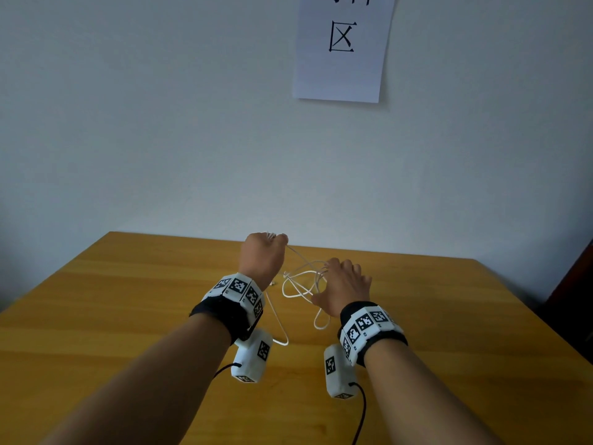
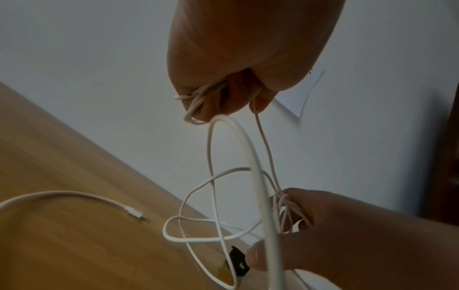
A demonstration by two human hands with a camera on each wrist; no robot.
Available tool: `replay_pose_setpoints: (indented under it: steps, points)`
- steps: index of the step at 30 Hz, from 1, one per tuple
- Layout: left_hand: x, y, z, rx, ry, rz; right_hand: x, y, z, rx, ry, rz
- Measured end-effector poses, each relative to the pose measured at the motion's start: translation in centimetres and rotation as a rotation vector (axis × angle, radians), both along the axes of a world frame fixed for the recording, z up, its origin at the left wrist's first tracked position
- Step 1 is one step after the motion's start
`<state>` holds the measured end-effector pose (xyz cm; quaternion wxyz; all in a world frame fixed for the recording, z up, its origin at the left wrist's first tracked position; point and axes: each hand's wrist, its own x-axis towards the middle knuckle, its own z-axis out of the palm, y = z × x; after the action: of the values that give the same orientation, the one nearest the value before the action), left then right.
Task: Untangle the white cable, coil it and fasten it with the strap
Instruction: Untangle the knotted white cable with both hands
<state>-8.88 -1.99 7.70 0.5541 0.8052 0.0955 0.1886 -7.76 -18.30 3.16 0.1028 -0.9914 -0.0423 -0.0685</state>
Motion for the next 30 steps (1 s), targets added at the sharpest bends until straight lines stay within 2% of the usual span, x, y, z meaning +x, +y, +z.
replay_pose_setpoints:
  steps: [8, 13, 16, 20, 22, 25, 30]
  points:
    - [0.0, -0.1, -0.1, -0.026, -0.054, 0.036, 0.1, -0.4, 0.0, 0.023, 0.047, -0.019]
    - [-0.1, -0.3, -0.1, -0.003, 0.026, -0.107, 0.2, -0.4, 0.3, 0.141, 0.123, 0.022]
    - [-0.3, -0.5, -0.2, 0.049, 0.085, -0.165, 0.2, -0.4, 0.4, 0.219, 0.026, 0.097]
    - [-0.5, -1.0, 0.2, 0.023, 0.134, -0.19, 0.2, 0.0, 0.7, 0.379, -0.122, 0.211]
    - [-0.6, -1.0, 0.6, -0.077, 0.172, -0.191, 0.1, -0.1, 0.8, 0.496, -0.1, 0.242]
    - [-0.7, -0.6, 0.7, -0.362, 0.238, -0.278, -0.2, -0.4, 0.7, 0.594, -0.081, 0.248]
    - [-0.8, 0.1, 0.5, -0.654, 0.327, -0.452, -0.6, -0.8, 0.8, 0.582, -0.01, 0.315]
